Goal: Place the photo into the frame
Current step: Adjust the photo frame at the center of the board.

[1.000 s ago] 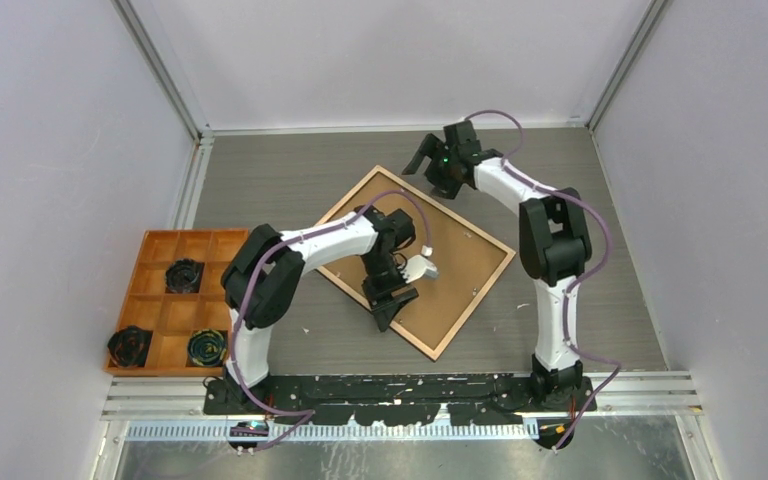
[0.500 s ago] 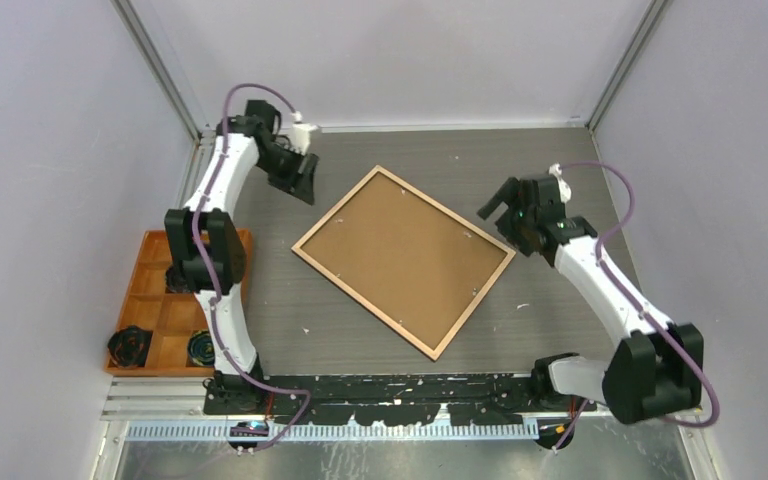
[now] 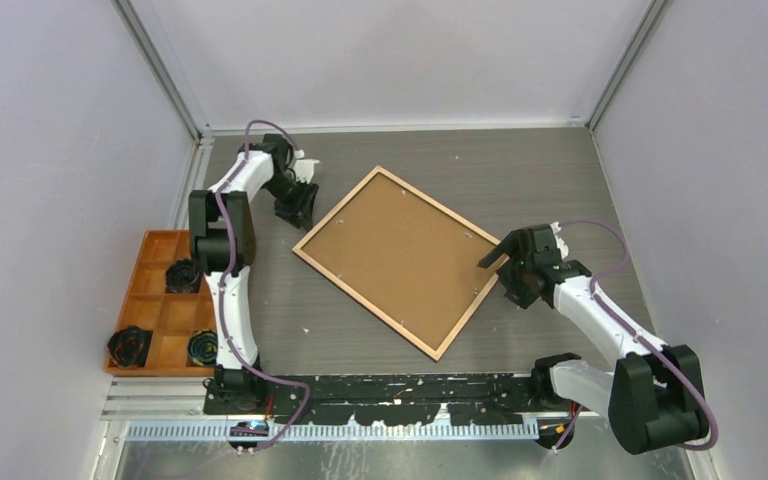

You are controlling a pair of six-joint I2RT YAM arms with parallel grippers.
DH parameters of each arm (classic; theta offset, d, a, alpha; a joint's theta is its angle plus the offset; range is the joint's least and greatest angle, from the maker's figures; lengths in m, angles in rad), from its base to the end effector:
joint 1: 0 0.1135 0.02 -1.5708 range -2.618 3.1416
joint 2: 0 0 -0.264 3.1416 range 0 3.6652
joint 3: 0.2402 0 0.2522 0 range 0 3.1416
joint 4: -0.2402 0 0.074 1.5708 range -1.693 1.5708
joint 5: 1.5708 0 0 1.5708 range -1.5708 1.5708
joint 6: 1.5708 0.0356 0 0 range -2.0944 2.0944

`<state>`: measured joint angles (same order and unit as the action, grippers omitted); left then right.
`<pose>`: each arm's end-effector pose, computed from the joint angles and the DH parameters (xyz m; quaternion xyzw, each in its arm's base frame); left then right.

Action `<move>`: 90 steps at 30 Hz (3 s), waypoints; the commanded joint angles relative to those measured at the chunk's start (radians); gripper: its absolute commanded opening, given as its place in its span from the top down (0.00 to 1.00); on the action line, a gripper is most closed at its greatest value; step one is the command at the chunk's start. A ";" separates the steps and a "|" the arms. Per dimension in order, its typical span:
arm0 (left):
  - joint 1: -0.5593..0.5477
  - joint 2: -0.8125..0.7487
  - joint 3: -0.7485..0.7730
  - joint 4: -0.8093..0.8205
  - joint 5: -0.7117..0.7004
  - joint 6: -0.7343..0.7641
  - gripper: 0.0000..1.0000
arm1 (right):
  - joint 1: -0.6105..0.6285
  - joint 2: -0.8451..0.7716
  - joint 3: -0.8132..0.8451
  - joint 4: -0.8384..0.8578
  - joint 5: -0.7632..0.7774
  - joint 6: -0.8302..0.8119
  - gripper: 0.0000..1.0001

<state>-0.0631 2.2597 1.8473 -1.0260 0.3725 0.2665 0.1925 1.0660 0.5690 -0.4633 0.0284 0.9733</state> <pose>0.4487 -0.0413 0.1679 0.1730 0.9653 -0.1772 0.0834 0.1956 0.0371 0.1907 0.3669 0.8803 0.1541 0.2583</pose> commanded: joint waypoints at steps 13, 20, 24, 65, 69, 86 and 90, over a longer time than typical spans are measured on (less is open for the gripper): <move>-0.194 -0.271 -0.481 -0.033 0.144 0.204 0.63 | -0.092 0.202 0.181 0.079 0.037 -0.089 0.00; -0.181 -0.342 -0.529 -0.091 0.182 0.231 0.60 | -0.139 0.240 0.243 0.041 0.015 -0.125 0.00; -0.104 -0.366 -0.468 -0.093 0.224 0.185 0.51 | -0.133 0.198 0.285 0.049 -0.012 -0.124 0.03; -0.096 -0.099 -0.347 -0.027 0.421 0.066 0.81 | 0.621 0.895 0.614 0.621 -0.150 0.337 0.33; -0.096 -0.101 -0.348 -0.025 0.418 0.065 0.82 | 0.620 0.899 0.614 0.612 -0.159 0.338 0.33; -0.096 -0.104 -0.359 0.001 0.378 0.050 0.82 | 0.623 0.901 0.621 0.525 -0.137 0.345 0.38; -0.096 -0.107 -0.364 0.007 0.376 0.052 0.83 | 0.624 0.892 0.618 0.507 -0.119 0.334 0.38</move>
<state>-0.1570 2.1582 1.4998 -1.0630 0.7902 0.3096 0.8124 1.9755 1.1599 0.0895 -0.1349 1.3296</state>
